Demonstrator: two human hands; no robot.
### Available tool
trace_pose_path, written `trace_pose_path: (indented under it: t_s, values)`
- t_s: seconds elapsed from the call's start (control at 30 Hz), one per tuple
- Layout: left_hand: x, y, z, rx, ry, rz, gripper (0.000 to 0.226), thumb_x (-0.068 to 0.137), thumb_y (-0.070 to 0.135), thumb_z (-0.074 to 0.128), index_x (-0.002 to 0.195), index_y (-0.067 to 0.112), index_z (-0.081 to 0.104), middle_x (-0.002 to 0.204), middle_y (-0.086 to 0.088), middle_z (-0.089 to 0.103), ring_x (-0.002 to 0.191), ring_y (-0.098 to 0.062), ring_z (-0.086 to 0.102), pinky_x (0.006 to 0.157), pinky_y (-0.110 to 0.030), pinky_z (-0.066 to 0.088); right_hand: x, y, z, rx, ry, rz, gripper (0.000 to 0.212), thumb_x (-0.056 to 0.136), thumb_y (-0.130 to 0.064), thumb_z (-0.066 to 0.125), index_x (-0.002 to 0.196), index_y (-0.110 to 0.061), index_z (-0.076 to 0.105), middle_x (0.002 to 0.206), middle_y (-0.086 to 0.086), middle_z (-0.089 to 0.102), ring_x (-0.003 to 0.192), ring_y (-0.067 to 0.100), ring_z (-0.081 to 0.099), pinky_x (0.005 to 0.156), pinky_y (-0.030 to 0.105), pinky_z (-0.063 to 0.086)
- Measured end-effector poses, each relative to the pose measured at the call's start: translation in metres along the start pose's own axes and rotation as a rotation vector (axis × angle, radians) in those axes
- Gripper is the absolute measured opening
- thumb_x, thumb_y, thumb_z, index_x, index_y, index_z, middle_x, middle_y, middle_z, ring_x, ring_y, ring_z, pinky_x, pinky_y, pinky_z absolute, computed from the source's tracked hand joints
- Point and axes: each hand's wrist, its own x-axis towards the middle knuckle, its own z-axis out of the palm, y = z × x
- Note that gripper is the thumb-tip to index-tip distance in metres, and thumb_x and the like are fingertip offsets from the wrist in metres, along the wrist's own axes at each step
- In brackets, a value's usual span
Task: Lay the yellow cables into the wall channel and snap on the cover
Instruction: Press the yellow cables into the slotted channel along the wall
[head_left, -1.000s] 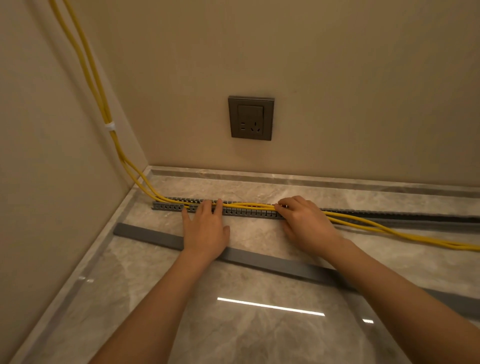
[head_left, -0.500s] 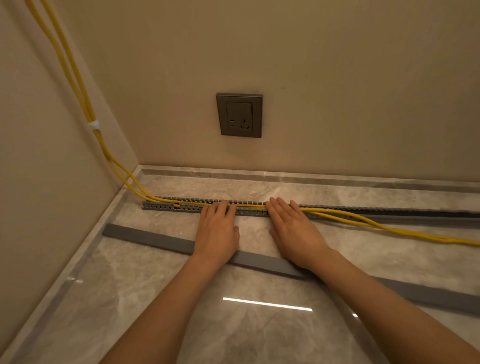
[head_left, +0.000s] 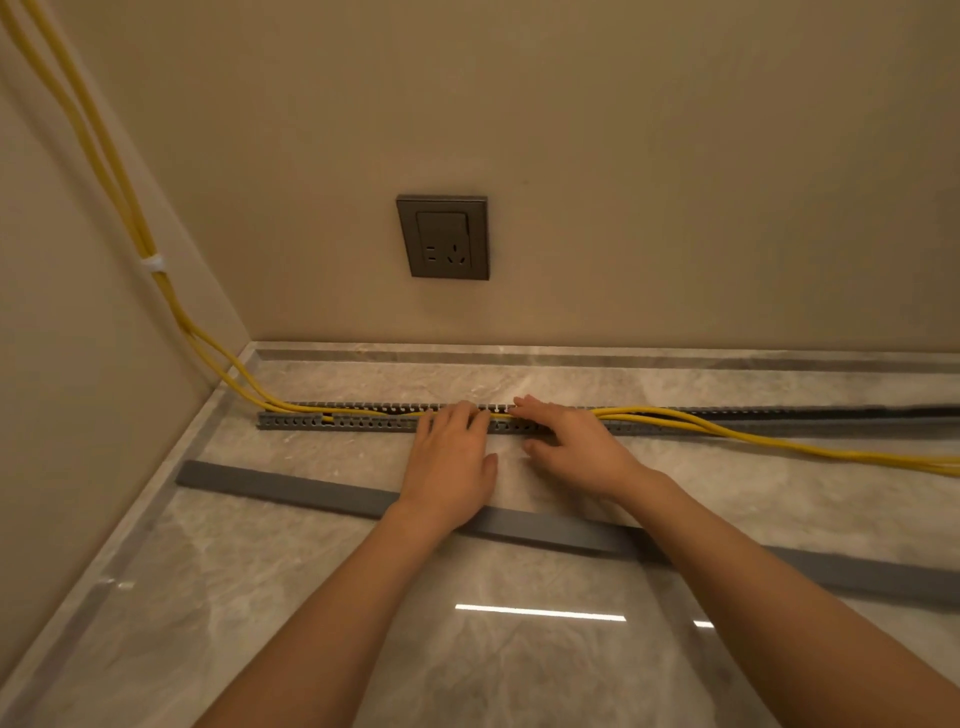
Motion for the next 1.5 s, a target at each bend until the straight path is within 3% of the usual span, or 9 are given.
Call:
trace_pose_path:
  t_s: [0.13,0.3,0.43,0.57,0.67,1.07,1.23,1.33,1.5]
  values:
    - [0.005,0.027,0.000,-0.094,-0.028,0.058,0.053,0.090,0.034,0.047,0.138,0.015,0.037,0.138,-0.003,0.041,0.130,-0.020,0.033,0.112,-0.037,0.021,-0.012,0.002,-0.004,0.147,0.096,0.004,0.043,0.086,-0.001,0.055,0.128,-0.012,0.055,0.137,0.004,0.051,0.130,0.013,0.041,0.108,0.023,0.027]
    - [0.010,0.053,0.006,-0.101,-0.071,0.091,0.062,0.092,0.034,0.045,0.145,0.013,0.023,0.152,-0.004,0.024,0.141,-0.020,0.016,0.115,-0.040,0.010,-0.037,0.017,-0.017,-0.033,0.206,-0.003,0.043,0.087,-0.004,0.054,0.129,-0.014,0.053,0.135,0.004,0.053,0.130,0.016,0.040,0.107,0.021,0.022]
    - [0.015,0.072,0.014,-0.100,-0.142,0.086,0.069,0.095,0.041,0.038,0.149,0.012,0.007,0.158,-0.004,0.005,0.145,-0.020,0.001,0.116,-0.043,0.002,-0.059,0.036,-0.027,-0.309,0.161,-0.008,0.051,0.091,-0.016,0.053,0.140,-0.013,0.039,0.148,0.006,0.036,0.139,0.018,0.025,0.113,0.026,0.011]
    - [0.015,0.089,0.024,-0.076,-0.177,0.058,0.071,0.095,0.048,0.032,0.149,0.012,0.003,0.158,-0.005,-0.001,0.145,-0.019,-0.003,0.115,-0.045,-0.003,-0.076,0.052,-0.026,-0.522,0.050,0.064,0.060,0.097,-0.039,0.035,0.148,-0.020,0.008,0.157,-0.001,0.004,0.143,0.011,0.001,0.115,0.031,-0.003]
    - [0.015,0.092,0.026,-0.059,-0.156,0.026,0.067,0.096,0.046,0.030,0.149,0.014,0.004,0.159,-0.002,0.000,0.145,-0.016,-0.002,0.115,-0.049,-0.004,-0.075,0.054,-0.025,-0.553,0.039,0.098,0.062,0.098,-0.045,0.027,0.148,-0.020,0.001,0.157,-0.003,0.000,0.142,0.008,-0.005,0.114,0.033,-0.007]
    - [0.019,0.100,0.022,-0.084,-0.093,-0.073,0.058,0.095,0.035,0.038,0.147,0.018,0.018,0.157,0.003,0.013,0.144,-0.013,0.011,0.115,-0.049,0.003,-0.058,0.051,-0.023,-0.476,0.119,0.093,0.054,0.095,-0.044,0.037,0.140,-0.014,0.034,0.147,0.004,0.036,0.139,0.017,0.023,0.115,0.037,0.003]
    - [0.020,0.100,0.024,-0.123,-0.096,-0.097,0.059,0.095,0.036,0.040,0.147,0.018,0.018,0.157,0.002,0.013,0.144,-0.013,0.009,0.116,-0.044,0.005,-0.049,0.047,-0.026,-0.551,0.216,0.058,0.035,0.090,-0.038,0.048,0.113,-0.013,0.056,0.113,0.005,0.060,0.108,0.023,0.052,0.110,0.034,0.022]
    - [0.020,0.098,0.025,-0.124,-0.108,-0.088,0.063,0.093,0.038,0.043,0.148,0.020,0.016,0.158,0.003,0.010,0.144,-0.012,0.007,0.116,-0.043,0.004,-0.046,0.046,-0.028,-0.529,0.224,0.109,0.032,0.091,-0.038,0.047,0.112,-0.017,0.058,0.111,0.002,0.060,0.106,0.022,0.053,0.108,0.036,0.023]
    - [0.020,0.098,0.027,-0.143,-0.089,-0.072,0.063,0.093,0.039,0.044,0.148,0.018,0.018,0.157,0.001,0.012,0.144,-0.015,0.009,0.116,-0.043,0.010,-0.050,0.041,-0.024,-0.509,0.187,0.181,0.043,0.090,-0.038,0.048,0.129,-0.020,0.048,0.135,-0.001,0.048,0.128,0.019,0.037,0.112,0.042,0.016]
